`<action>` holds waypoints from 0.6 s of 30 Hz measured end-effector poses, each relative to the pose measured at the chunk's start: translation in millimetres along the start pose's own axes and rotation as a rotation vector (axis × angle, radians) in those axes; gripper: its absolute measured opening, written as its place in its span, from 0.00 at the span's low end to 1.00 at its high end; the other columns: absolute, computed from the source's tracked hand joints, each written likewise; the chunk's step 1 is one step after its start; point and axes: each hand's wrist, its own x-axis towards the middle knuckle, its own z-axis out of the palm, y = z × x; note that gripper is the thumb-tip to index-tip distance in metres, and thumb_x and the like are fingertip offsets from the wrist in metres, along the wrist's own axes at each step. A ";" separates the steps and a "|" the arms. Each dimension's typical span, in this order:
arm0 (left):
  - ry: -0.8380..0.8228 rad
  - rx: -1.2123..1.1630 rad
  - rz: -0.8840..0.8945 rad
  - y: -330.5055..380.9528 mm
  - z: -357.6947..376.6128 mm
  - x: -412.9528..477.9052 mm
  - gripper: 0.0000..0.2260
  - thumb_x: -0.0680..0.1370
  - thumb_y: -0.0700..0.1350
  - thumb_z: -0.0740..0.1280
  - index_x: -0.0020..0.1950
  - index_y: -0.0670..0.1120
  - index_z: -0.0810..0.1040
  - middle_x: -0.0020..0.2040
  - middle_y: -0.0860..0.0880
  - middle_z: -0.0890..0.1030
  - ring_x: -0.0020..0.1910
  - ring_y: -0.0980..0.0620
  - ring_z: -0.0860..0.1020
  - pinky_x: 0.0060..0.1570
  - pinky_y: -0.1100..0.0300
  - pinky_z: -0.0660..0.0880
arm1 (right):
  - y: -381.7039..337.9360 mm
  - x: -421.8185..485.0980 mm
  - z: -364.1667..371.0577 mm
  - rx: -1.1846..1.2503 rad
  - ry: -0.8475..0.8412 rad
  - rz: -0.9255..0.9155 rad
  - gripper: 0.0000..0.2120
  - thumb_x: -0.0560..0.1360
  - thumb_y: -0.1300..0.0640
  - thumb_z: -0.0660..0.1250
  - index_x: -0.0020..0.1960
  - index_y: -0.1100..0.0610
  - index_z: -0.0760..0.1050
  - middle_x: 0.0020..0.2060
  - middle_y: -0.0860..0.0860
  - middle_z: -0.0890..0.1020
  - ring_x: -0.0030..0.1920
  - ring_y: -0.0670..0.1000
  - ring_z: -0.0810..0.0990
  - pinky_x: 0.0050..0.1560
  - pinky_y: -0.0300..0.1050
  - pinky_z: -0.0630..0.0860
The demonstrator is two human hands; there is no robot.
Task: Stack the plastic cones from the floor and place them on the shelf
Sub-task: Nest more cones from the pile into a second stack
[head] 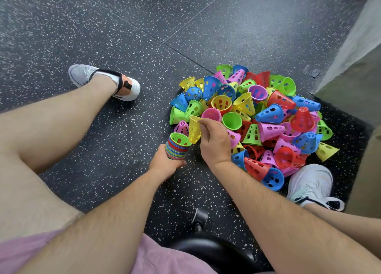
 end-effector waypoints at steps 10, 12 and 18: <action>0.047 -0.141 0.064 19.9 -1.2 4.5 0.30 0.62 0.50 0.84 0.58 0.49 0.72 0.52 0.50 0.83 0.51 0.47 0.83 0.56 0.49 0.79 | -12.1 -3.3 18.4 0.041 -0.153 -0.090 0.05 0.81 0.57 0.66 0.52 0.58 0.79 0.50 0.49 0.81 0.53 0.48 0.78 0.55 0.41 0.73; 0.074 -0.151 0.043 20.4 -3.0 7.0 0.30 0.63 0.50 0.84 0.59 0.49 0.73 0.52 0.49 0.83 0.50 0.46 0.83 0.55 0.49 0.78 | -12.5 -6.1 18.6 0.052 -0.248 -0.057 0.07 0.81 0.56 0.64 0.54 0.57 0.79 0.50 0.48 0.80 0.52 0.46 0.77 0.55 0.41 0.73; 0.063 -0.065 0.019 14.2 -5.0 10.8 0.29 0.66 0.50 0.83 0.60 0.51 0.71 0.53 0.50 0.81 0.52 0.46 0.80 0.55 0.53 0.76 | 0.1 8.1 18.0 -0.048 -0.261 0.024 0.08 0.81 0.56 0.62 0.56 0.54 0.79 0.51 0.47 0.81 0.53 0.47 0.75 0.56 0.44 0.71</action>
